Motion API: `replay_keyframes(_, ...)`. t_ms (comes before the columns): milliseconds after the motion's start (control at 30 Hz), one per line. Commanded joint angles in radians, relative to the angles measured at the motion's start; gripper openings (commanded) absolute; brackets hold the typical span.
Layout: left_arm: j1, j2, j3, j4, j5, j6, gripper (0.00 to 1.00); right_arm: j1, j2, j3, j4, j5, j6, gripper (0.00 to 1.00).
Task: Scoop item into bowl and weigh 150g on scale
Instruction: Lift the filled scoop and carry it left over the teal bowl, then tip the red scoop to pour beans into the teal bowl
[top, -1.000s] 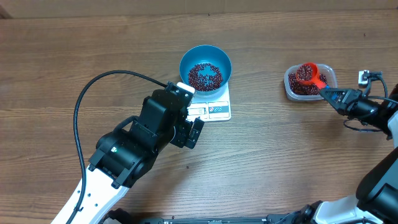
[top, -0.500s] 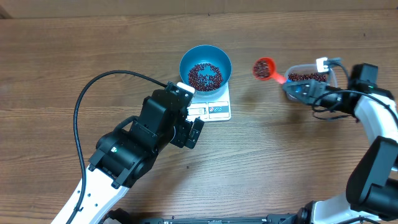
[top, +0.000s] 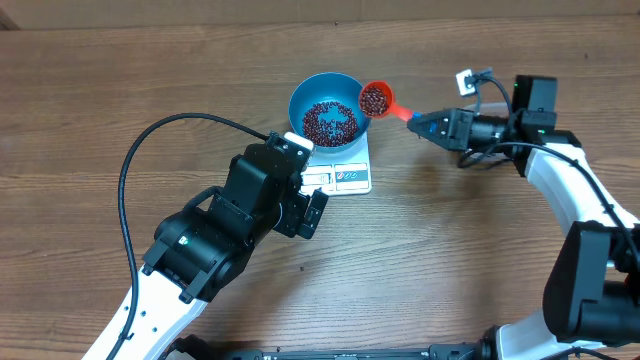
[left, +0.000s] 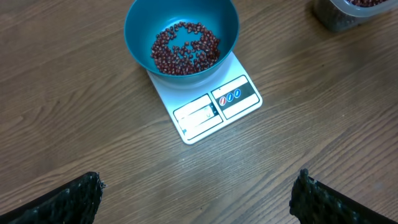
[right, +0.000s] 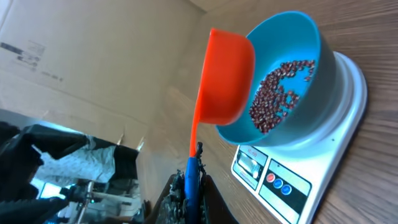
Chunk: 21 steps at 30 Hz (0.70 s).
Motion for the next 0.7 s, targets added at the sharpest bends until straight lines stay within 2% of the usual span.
replay_keyframes(0, 0.005, 0.003, 0.007, 0.001, -0.009, 0.015, 1.0, 0.048, 0.001, 0.005, 0.053, 0.032, 0.069, 0.04)
replay_keyframes(100, 0.005, 0.003, 0.007, 0.001, -0.009, 0.015, 1.0, 0.086, 0.001, 0.005, 0.081, 0.082, 0.073, 0.04)
replay_keyframes(400, 0.005, 0.003, 0.007, 0.001, -0.009, 0.015, 1.0, 0.209, 0.002, 0.005, 0.099, 0.432, 0.052, 0.04)
replay_keyframes(667, 0.005, 0.003, 0.007, 0.001, -0.009, 0.015, 1.0, 0.239, 0.002, 0.005, 0.103, 0.488, -0.336, 0.04)
